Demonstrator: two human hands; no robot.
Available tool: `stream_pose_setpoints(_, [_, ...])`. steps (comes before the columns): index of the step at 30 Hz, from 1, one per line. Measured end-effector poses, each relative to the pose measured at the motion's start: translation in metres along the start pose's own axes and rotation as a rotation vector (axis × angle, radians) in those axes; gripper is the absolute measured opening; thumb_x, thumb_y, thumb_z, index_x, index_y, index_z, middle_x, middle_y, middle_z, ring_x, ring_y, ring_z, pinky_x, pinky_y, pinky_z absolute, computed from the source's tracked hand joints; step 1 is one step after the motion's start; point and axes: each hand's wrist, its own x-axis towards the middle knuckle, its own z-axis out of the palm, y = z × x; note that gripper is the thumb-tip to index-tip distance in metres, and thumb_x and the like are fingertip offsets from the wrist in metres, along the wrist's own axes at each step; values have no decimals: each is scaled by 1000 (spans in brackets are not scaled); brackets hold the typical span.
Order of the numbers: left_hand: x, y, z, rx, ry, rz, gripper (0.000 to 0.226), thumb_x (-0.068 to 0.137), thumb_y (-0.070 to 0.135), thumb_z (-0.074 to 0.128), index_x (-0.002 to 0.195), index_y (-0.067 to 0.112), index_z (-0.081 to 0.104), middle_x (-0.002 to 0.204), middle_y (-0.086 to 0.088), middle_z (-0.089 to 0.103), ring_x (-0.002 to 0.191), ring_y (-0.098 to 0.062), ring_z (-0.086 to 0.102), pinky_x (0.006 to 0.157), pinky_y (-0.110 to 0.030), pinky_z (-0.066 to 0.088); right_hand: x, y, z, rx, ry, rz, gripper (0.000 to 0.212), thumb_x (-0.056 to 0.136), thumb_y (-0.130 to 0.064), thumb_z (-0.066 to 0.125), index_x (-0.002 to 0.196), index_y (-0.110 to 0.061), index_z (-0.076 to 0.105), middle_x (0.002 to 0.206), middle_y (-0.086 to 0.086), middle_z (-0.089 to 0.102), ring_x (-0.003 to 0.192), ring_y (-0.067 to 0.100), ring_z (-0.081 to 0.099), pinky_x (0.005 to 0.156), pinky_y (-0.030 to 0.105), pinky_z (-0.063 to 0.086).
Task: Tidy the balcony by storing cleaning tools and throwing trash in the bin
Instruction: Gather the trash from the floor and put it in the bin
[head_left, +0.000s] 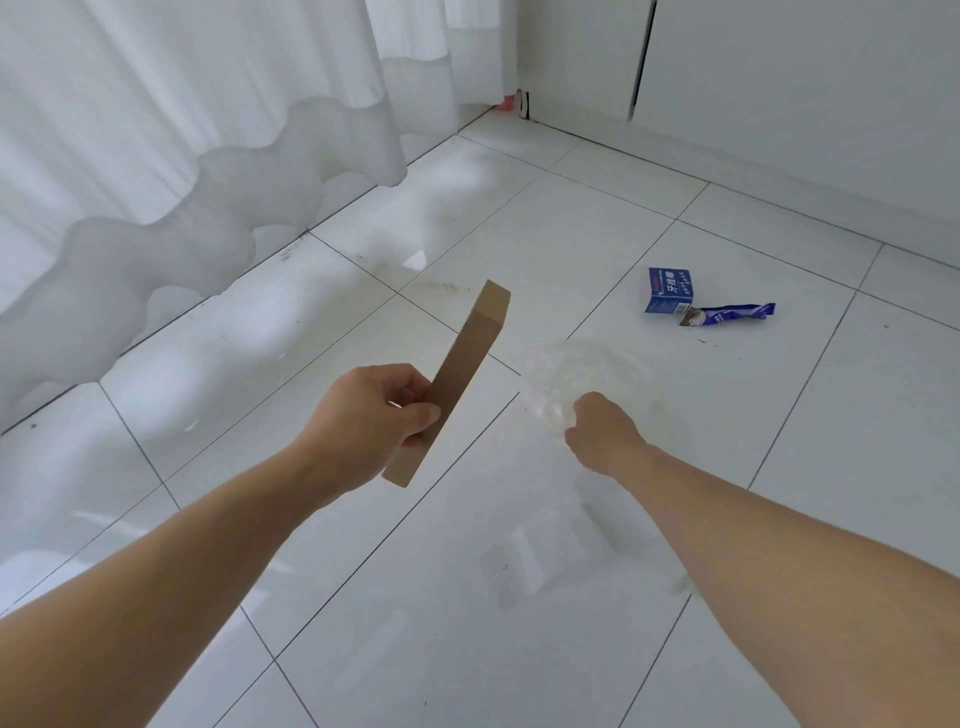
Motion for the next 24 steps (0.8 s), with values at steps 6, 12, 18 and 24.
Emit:
stream_pose_setpoints(6, [-13, 0, -35, -45, 49, 14, 7, 86, 11, 62, 83, 14, 68, 82, -4, 72, 81, -26, 71, 83, -35, 51, -18, -39, -44, 206, 348, -41, 26, 88, 1, 43, 104, -6, 63, 112, 10, 63, 103, 27, 58, 83, 31, 46])
stream_pose_setpoints(12, [-36, -10, -89, -146, 140, 45, 8, 87, 7, 60, 84, 9, 67, 91, -12, 71, 74, -24, 66, 76, -28, 51, -49, -128, -96, 425, 377, -199, 38, 94, -5, 36, 130, -8, 49, 123, 12, 52, 105, 28, 56, 84, 36, 49])
stream_pose_setpoints(18, [-74, -44, -181, -295, 245, 99, 9, 87, 4, 60, 84, 8, 67, 87, -13, 70, 76, -24, 67, 84, -37, 57, -102, -247, -122, 516, 417, -437, 29, 93, -1, 37, 91, -7, 66, 93, 6, 54, 61, 11, 45, 52, 20, 34])
stream_pose_setpoints(24, [-131, -113, -289, -398, 436, 116, 10, 87, 1, 59, 82, 7, 66, 83, -12, 67, 72, -21, 65, 63, -20, 57, -167, -388, -122, 783, 343, -608, 26, 93, -1, 41, 82, -9, 64, 71, -2, 50, 72, 18, 54, 68, 25, 52])
